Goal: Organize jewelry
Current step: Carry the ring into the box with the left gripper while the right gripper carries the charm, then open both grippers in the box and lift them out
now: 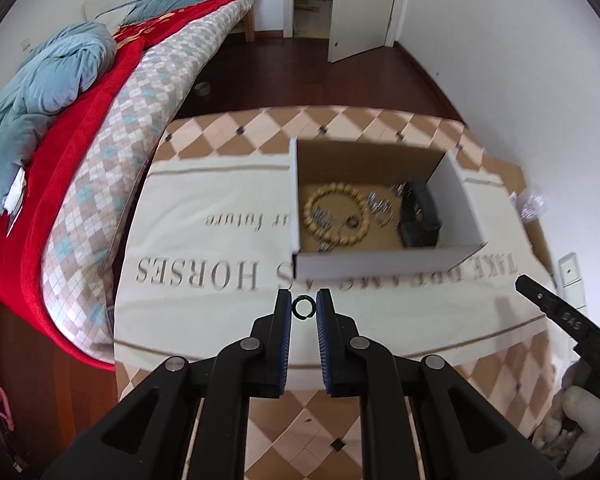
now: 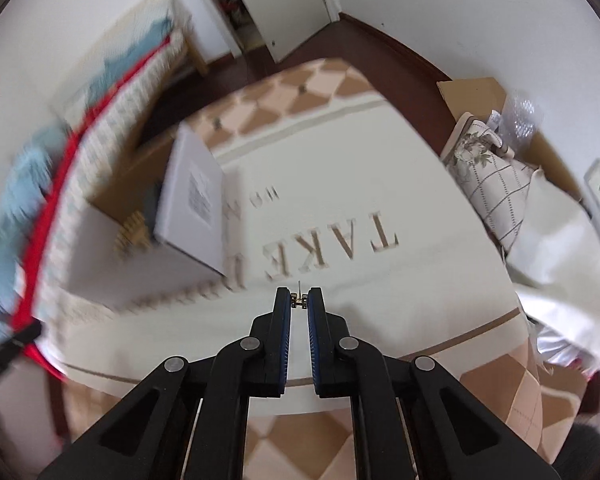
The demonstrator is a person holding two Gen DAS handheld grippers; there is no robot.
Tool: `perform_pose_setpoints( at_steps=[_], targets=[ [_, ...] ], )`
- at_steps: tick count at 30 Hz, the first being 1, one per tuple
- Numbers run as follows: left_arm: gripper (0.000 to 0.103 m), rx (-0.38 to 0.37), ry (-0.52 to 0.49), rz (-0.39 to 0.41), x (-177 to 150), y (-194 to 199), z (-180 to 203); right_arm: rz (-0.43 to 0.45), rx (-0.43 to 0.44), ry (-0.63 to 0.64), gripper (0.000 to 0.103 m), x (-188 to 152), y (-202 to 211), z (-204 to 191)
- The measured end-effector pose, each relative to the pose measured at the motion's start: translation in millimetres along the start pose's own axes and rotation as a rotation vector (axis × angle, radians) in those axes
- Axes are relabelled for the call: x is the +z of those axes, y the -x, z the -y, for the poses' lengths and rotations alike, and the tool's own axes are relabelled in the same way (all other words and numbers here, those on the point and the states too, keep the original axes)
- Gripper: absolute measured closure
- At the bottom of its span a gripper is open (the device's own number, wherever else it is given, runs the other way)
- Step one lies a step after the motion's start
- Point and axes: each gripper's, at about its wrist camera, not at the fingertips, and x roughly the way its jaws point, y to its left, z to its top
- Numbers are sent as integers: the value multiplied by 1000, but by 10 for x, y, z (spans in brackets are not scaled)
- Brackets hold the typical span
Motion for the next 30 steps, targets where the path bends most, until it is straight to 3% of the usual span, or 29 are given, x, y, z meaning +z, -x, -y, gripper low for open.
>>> perform_pose_setpoints(
  at_steps=[4,9,15,21,22,24,27,29,30],
  targets=[
    [93,-38,-8,19,267,35,48,18,123,28,94,234,216,-332],
    [93,-100,-50,-13,681,-185,124,-17,232,75,94,519,60,-811],
    [93,-108,-83,-75,1007,-556,106,-89,255,100,94,778,-290,-1086],
    [89,-117,-78,-132,1110,-772,74,-210,255,130,92,745,-567,-1192],
    [88,-117,-69,-127,1122,-777,55,-215,247,124,91,731,-597,-1188],
    [87,-104,-50,-114,1137,-759,27,-209,235,110,73,722,-618,-1170],
    [71,-79,-41,-77,1158,-686,-22,-185,230,96,67,746,-573,-1134],
    [37,-53,-31,-33,1164,-599,-77,-166,223,101,66,758,-515,-1126],
    [32,-39,-27,-11,1160,-553,-101,-153,206,106,63,762,-468,-1107]
  ],
)
